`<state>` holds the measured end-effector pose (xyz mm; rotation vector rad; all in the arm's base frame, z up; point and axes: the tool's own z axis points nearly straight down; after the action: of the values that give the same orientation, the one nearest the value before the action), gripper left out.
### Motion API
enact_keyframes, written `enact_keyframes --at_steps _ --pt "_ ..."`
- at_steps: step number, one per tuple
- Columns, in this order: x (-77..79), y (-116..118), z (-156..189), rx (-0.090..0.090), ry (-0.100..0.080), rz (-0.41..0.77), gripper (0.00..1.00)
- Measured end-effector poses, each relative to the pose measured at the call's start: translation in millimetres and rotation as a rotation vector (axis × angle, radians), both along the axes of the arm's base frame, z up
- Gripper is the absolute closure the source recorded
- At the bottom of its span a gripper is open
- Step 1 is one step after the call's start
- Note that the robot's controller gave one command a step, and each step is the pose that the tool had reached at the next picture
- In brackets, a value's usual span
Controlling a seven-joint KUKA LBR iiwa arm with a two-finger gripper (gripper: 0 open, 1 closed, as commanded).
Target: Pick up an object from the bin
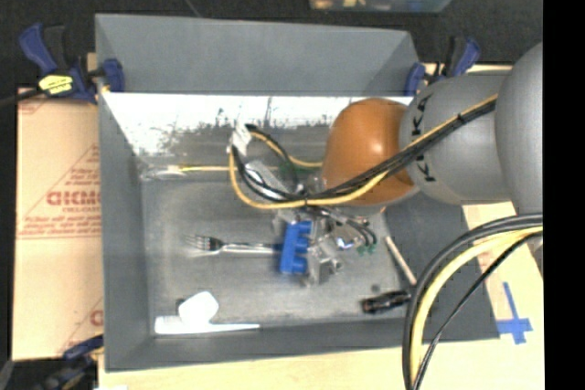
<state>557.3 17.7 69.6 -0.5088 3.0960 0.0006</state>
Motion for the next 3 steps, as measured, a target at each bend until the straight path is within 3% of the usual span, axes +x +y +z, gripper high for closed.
enact_keyframes --at_steps 1,2,3 --pt "8.9 2 1 0.002 0.005 -0.1 0.0" --pt "5.3 0 2 0.0 0.001 -0.053 0.0" --pt "7.3 34 1 0.003 -0.001 0.073 0.0"
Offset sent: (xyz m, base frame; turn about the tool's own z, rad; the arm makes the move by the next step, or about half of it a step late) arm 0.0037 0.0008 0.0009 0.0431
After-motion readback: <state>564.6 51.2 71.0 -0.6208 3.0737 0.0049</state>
